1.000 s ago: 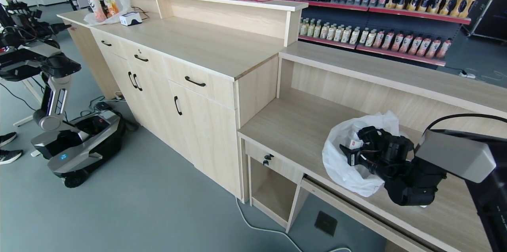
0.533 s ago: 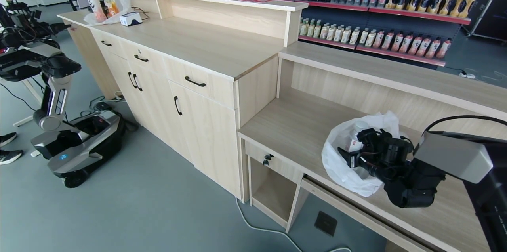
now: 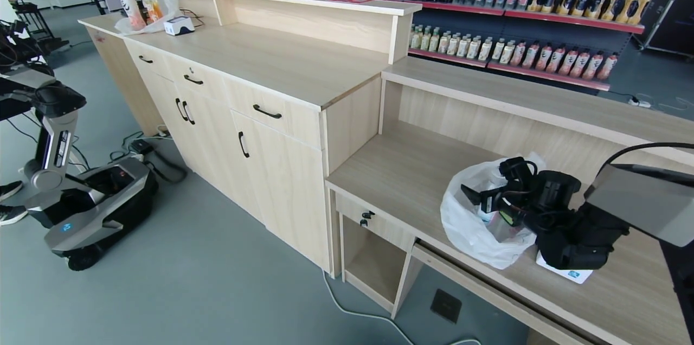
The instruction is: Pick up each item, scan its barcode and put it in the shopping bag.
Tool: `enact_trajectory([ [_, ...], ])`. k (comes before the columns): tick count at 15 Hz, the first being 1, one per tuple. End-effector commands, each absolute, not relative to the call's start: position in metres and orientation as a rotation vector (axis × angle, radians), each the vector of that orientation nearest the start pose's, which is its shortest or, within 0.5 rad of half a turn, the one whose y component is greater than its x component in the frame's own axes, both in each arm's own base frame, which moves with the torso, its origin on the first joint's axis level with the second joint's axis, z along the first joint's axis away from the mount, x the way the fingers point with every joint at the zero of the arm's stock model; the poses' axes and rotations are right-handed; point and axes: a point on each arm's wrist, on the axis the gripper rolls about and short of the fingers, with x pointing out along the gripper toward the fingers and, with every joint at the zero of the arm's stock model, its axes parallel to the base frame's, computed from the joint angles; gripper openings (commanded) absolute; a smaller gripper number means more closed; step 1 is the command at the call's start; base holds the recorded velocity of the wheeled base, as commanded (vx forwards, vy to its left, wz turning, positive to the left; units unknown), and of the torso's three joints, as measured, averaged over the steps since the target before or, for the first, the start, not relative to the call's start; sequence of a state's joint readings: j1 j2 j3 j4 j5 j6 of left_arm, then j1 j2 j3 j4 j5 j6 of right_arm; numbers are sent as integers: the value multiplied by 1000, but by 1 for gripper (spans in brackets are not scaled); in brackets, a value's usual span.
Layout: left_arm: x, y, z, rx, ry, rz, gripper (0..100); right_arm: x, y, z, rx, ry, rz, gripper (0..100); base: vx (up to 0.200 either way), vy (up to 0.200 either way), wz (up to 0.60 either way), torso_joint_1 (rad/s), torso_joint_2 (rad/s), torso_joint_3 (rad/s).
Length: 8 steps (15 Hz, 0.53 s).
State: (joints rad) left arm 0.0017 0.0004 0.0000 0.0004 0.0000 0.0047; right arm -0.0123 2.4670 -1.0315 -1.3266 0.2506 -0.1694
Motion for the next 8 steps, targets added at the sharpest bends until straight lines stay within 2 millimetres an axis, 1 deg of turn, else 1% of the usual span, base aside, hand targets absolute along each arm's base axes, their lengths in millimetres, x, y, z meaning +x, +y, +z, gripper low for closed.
enact_trajectory([
  [1, -23, 0, 75, 5, 0, 2, 100, 427, -2, 69, -181, -19, 237, 100, 0, 0, 0, 0, 0, 0],
  [2, -23, 0, 75, 5, 0, 2, 100, 421, -5, 78, -200, -11, 231, 100, 0, 0, 0, 0, 0, 0],
  [3, -23, 0, 75, 5, 0, 2, 100, 416, -10, 82, -216, 0, 220, 100, 0, 0, 0, 0, 0, 0],
  [5, -23, 0, 75, 5, 0, 2, 100, 392, -29, 120, -290, 22, 173, 100, 0, 0, 0, 0, 0, 0],
  [7, -23, 0, 75, 5, 0, 2, 100, 370, -35, 161, -327, -2, 148, 100, 0, 0, 0, 0, 0, 0],
  [8, -23, 0, 75, 5, 0, 2, 100, 362, -38, 172, -351, -10, 136, 100, 0, 0, 0, 0, 0, 0],
])
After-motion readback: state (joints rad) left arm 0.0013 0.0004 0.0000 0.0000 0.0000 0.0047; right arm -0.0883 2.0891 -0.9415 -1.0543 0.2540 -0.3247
